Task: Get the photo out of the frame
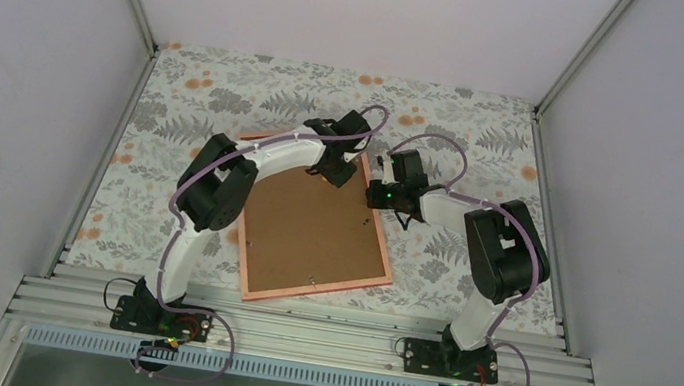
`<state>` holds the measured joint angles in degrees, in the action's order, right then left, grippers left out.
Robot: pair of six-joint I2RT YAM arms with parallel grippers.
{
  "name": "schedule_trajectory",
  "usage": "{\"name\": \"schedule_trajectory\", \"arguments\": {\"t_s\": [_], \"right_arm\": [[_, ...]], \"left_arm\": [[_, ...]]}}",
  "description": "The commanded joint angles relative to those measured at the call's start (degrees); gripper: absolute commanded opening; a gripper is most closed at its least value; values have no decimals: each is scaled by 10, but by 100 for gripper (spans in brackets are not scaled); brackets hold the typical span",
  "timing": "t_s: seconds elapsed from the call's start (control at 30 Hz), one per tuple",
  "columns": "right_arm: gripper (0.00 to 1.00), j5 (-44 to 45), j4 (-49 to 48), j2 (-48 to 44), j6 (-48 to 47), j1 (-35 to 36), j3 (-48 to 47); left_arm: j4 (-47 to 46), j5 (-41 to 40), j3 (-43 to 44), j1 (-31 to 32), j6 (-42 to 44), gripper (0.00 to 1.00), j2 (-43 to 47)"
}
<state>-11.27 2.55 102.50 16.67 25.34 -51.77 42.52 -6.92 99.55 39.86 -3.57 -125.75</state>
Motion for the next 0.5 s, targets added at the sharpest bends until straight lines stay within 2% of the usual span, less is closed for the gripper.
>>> {"name": "schedule_trajectory", "arguments": {"t_s": [0.0,0.47], "right_arm": [[4,8,31,34,-5,-5,10],[4,11,31,35,2,-5,9]], "left_arm": [[28,-7,-11,-4,-17,2,16],[16,-1,-43,-3,-29,2,66]]}}
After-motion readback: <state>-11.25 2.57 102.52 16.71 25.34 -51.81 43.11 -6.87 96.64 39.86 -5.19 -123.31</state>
